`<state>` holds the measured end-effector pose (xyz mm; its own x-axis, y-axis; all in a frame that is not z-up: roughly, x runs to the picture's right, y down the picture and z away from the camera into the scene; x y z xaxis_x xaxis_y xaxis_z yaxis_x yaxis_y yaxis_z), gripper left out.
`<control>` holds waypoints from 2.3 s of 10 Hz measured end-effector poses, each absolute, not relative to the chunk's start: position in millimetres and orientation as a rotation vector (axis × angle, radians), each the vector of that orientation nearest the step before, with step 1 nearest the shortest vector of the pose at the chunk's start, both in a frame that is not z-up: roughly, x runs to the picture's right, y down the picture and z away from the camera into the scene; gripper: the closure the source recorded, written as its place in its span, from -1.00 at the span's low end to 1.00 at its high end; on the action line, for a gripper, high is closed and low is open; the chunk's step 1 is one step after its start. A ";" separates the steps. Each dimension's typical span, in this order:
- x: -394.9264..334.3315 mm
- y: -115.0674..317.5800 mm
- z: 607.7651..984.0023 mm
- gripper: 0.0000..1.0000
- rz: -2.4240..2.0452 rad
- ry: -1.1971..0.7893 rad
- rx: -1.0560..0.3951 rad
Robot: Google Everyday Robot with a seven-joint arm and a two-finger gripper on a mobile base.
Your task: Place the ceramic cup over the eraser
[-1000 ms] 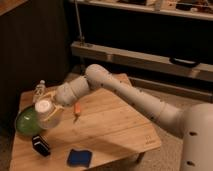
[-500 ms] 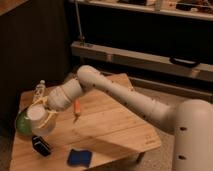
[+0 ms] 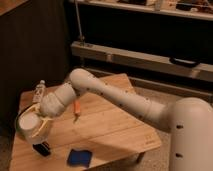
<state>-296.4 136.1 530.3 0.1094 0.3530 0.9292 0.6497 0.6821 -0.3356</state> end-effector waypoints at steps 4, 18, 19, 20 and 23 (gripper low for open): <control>-322.0 153.6 553.3 1.00 -0.294 -1.455 -0.913; -316.3 204.9 600.8 0.24 -0.370 -1.459 -0.967; -317.7 208.3 600.1 0.03 -0.375 -1.460 -0.973; -319.5 210.3 599.6 -0.14 -0.379 -1.461 -0.978; -322.4 215.3 601.7 -0.59 -0.380 -1.460 -1.000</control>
